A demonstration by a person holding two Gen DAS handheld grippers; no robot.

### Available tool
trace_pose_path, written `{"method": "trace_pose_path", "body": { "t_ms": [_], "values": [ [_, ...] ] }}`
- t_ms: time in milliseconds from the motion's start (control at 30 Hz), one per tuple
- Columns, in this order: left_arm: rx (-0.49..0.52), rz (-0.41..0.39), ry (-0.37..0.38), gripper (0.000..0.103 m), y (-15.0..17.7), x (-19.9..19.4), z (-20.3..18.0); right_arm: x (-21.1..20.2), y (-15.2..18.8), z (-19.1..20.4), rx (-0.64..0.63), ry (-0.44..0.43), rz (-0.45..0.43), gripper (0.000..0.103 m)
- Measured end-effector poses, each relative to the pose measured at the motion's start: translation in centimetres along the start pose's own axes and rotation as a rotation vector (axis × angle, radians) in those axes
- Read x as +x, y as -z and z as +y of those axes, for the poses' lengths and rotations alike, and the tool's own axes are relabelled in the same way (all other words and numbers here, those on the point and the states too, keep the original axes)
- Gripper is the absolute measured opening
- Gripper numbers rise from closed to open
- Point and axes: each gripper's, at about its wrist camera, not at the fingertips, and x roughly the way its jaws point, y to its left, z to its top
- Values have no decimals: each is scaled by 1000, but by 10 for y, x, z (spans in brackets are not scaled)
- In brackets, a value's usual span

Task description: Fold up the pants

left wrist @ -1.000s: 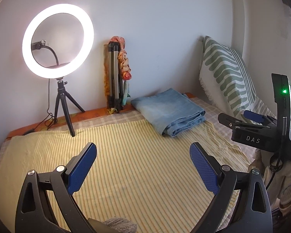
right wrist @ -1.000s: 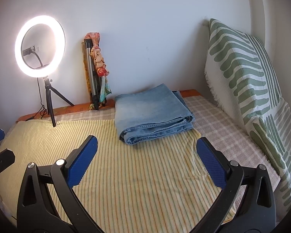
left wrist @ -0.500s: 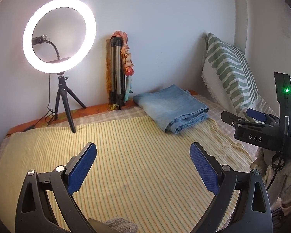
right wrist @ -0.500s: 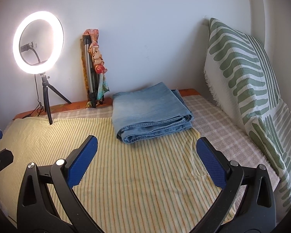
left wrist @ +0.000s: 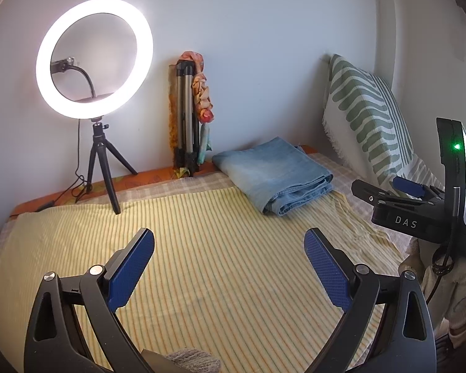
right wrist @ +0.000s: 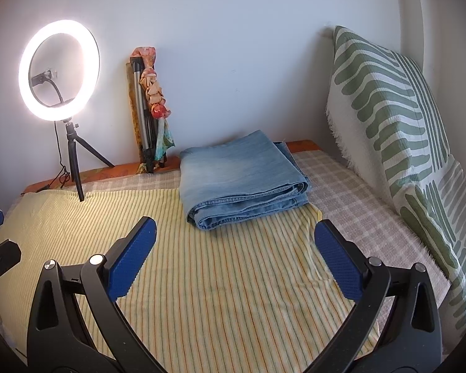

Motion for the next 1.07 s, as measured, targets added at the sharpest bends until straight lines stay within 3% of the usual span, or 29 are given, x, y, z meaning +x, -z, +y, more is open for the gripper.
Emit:
{"method": "trace_pose_path", "body": {
  "t_ms": [867, 1067],
  "values": [
    [18, -22, 0, 97, 1, -6, -3, -7, 6, 12, 2, -14, 5, 103],
    [12, -29, 35, 97, 1, -8, -6, -7, 6, 13, 6, -18, 4, 103]
  ]
}}
